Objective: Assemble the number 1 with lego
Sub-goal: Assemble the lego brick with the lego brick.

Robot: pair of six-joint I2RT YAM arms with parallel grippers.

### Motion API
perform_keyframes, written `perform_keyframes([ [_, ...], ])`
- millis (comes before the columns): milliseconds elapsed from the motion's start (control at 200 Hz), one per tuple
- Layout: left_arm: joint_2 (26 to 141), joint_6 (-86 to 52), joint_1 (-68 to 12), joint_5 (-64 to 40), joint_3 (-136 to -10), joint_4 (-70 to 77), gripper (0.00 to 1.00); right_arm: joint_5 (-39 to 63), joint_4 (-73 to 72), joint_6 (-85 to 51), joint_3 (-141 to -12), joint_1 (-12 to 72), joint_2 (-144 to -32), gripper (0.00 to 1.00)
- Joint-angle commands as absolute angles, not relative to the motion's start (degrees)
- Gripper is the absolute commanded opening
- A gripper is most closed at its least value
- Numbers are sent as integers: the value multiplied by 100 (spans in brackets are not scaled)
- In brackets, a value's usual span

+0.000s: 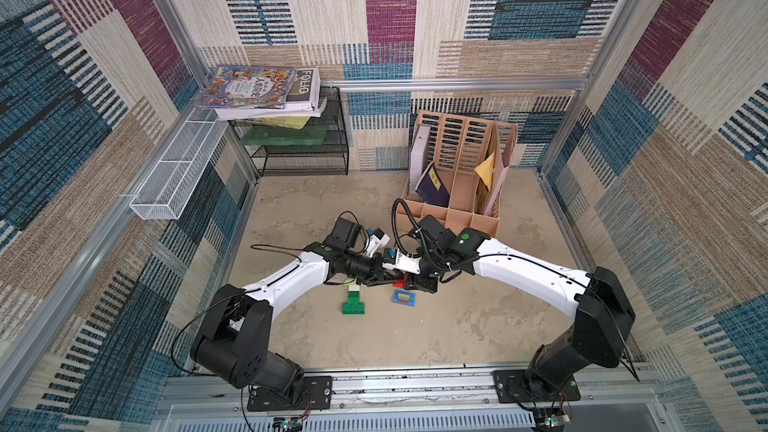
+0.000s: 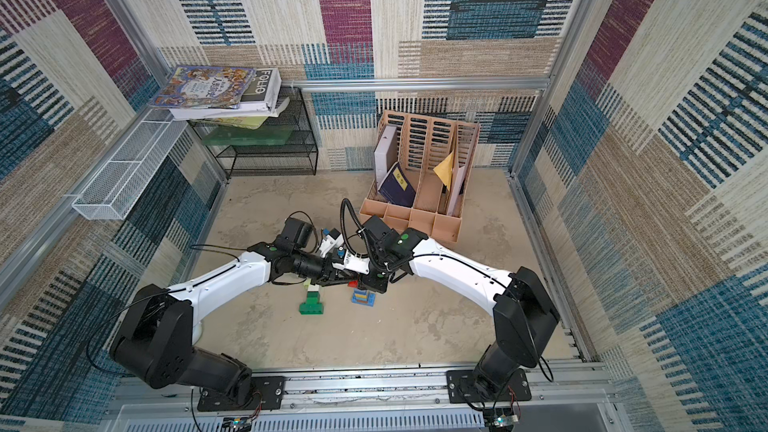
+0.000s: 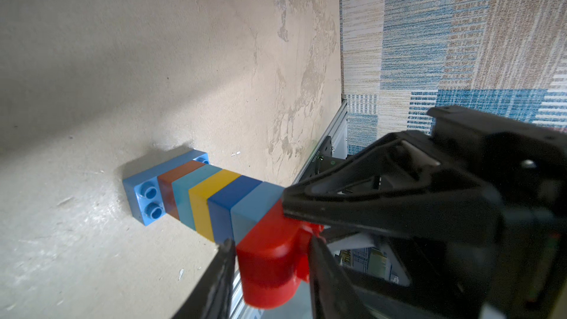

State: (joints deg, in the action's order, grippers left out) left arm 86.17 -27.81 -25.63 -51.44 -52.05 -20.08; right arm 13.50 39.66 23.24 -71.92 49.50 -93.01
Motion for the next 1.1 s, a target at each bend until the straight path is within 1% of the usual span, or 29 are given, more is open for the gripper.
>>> perform_keyframes([
  [0, 8687, -2620, -2592, -4403, -5148, -3058, 43, 1269, 4587, 2235, -7116, 4983, -9479, 14],
  [70, 8658, -2690, -2592, -4452, -5151, -2982, 46, 1331, 4475, 2178, -7204, 4958, -9402, 24],
  [260, 8466, -3138, -2593, -4628, -5270, -2513, 62, 1412, 4086, 2057, -7483, 4862, -9016, 61],
  [361, 8372, -3281, -2593, -4606, -5380, -2362, 67, 1567, 4029, 2060, -7610, 4773, -8881, 74],
  [411, 8329, -3291, -2580, -4552, -5426, -2387, 69, 1631, 3981, 2065, -7593, 4749, -8794, 78],
  [496, 8191, -3302, -2575, -4387, -5467, -2439, 71, 1772, 3826, 2026, -7474, 4685, -8587, 81],
  [576, 7993, -3371, -2552, -4140, -5460, -2437, 72, 1777, 3544, 1904, -7235, 4650, -8264, 81],
  [666, 7634, -3483, -2552, -3692, -5401, -2275, 72, 1415, 3035, 1680, -6787, 4664, -7764, 80],
  [806, 6954, -3531, -2556, -2465, -5391, -2119, 71, 405, 1912, 1613, -6078, 4798, -6870, 79],
  [891, 6447, -3581, -2554, -1612, -5270, -2039, 70, -198, 1299, 1618, -5844, 4695, -6516, 78],
  [956, 6033, -3621, -2554, -1053, -5129, -2039, 69, -288, 1118, 1552, -5835, 4491, -6443, 79],
  [1021, 5575, -3676, -2550, -650, -4879, -2013, 68, -22, 1158, 1367, -5910, 4246, -6507, 80],
  [1047, 5374, -3725, -2563, -512, -4756, -1998, 68, 217, 1221, 1317, -5956, 4161, -6552, 81],
  [1057, 5305, -3744, -2563, -464, -4707, -1991, 67, 316, 1250, 1305, -5976, 4128, -6571, 83],
  [1077, 5151, -3786, -2566, -381, -4587, -1967, 67, 526, 1318, 1260, -6020, 4072, -6618, 91],
  [1087, 5067, -3803, -2566, -348, -4522, -1957, 67, 641, 1356, 1229, -6045, 4059, -6640, 100],
  [1092, 5030, -3818, -2571, -332, -4498, -1950, 67, 685, 1372, 1217, -6059, 4042, -6651, 98],
])
